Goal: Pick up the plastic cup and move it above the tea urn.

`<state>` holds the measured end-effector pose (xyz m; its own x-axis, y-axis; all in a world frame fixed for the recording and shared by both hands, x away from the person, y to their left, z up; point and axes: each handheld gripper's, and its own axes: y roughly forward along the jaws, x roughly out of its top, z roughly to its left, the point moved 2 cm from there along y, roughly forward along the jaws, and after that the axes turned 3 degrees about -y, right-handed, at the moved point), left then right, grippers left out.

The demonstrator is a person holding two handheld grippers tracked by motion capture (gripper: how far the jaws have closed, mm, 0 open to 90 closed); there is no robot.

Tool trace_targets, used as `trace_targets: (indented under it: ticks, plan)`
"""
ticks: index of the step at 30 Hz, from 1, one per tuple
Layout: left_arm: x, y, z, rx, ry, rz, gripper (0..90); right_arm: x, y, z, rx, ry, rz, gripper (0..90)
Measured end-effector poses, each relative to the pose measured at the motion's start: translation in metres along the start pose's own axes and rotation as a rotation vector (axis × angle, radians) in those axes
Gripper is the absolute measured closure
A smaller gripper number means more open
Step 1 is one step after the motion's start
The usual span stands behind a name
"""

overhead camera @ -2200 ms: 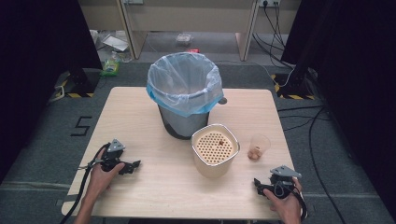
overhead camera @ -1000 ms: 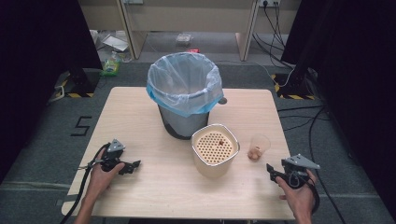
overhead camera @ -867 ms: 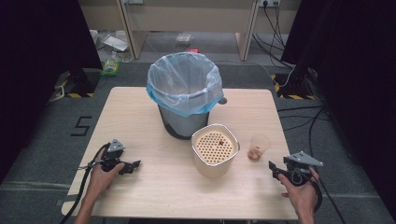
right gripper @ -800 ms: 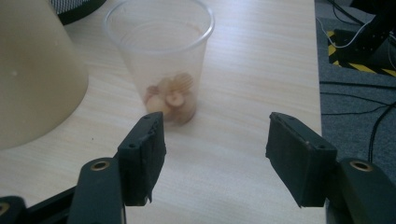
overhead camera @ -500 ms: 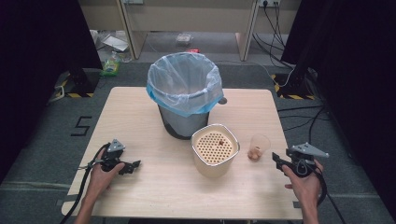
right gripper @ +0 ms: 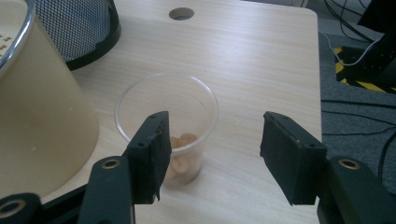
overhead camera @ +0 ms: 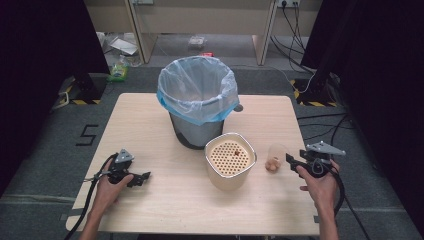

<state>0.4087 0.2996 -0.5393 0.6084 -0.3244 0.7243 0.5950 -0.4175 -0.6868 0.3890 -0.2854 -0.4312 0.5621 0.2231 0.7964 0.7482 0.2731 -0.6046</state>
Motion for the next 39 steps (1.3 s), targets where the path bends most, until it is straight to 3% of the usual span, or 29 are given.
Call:
trace_targets:
  ticks: [18, 39]
  plan:
    - [0.0, 0.0, 0.0, 0.0, 0.0, 0.0, 0.0, 0.012, 0.022, -0.008, 0.017, -0.002, 0.026, 46.2]
    - [0.0, 0.0, 0.0, 0.0, 0.0, 0.0, 0.0, 0.01, 0.052, -0.003, 0.051, -0.038, 0.091, 63.0]
